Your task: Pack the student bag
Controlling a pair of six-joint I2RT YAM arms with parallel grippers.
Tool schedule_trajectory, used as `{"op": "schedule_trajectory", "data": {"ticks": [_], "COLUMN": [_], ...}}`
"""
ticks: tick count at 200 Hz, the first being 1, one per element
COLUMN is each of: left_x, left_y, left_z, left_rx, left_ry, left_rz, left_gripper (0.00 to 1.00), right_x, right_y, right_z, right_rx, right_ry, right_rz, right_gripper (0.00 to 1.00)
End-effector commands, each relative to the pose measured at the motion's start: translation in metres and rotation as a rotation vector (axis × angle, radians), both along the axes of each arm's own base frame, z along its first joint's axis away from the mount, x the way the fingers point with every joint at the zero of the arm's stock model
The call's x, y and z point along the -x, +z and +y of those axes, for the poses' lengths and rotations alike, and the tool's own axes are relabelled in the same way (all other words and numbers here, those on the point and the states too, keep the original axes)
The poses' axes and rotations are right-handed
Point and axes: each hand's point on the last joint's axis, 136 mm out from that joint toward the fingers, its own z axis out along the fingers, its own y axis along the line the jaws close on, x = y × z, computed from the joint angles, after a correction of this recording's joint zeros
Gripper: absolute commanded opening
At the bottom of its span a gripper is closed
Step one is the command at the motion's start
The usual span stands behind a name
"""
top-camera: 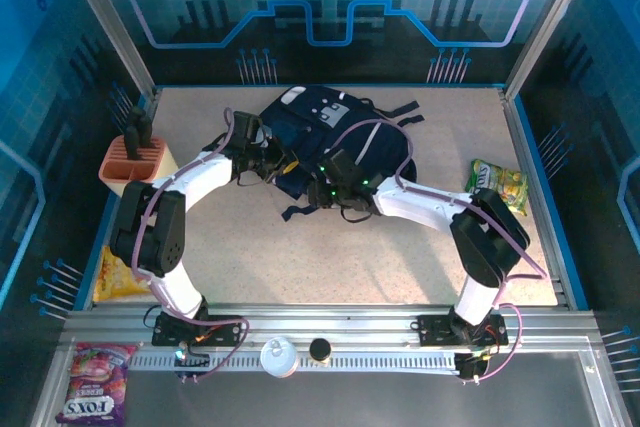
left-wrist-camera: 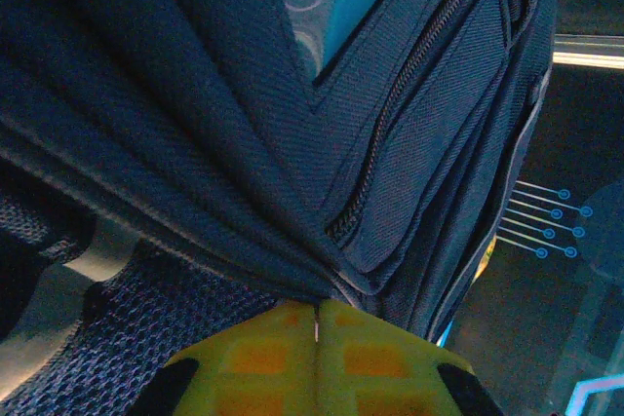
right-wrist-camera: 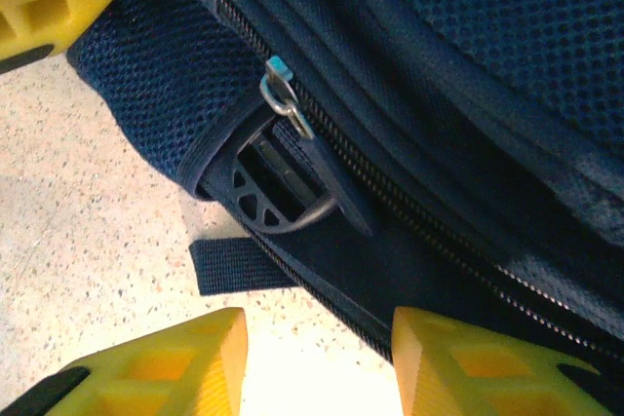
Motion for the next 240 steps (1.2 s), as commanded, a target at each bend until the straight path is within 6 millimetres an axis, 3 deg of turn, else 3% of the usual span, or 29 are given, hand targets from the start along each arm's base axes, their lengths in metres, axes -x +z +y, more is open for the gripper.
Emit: {"op": "schedule_trajectory", "data": {"ticks": [1, 56, 145, 240], "left_x": [0.002, 0.002, 0.003, 0.003], "left_y": [0.027, 0.029, 0.027, 0.024], "left_z": [-0.013, -0.015, -0.017, -0.018], "left_rx": [0.053, 0.058, 0.059, 0.057], "left_ry": [-0.049, -0.052, -0.056, -0.057], "left_rz": [-0.067, -0.066, -0.056, -0.05], "left_gripper": [0.0, 0.0, 0.0, 0.0], "right_x": [-0.016, -0.026, -0.046, -0.052], "right_y": [0.011, -0.001, 0.015, 0.01], "right_z": [0.006, 0.007, 0.019, 0.009], "right_rx": [-0.003, 0.004, -0.075, -0.043], "right_ry": [-0.054, -0.06, -0.024, -0.074], "right_rz": [-0.067, -0.064, -0.12, -0.111], "right_gripper": [0.43, 0.46, 0.43, 0.3]}}
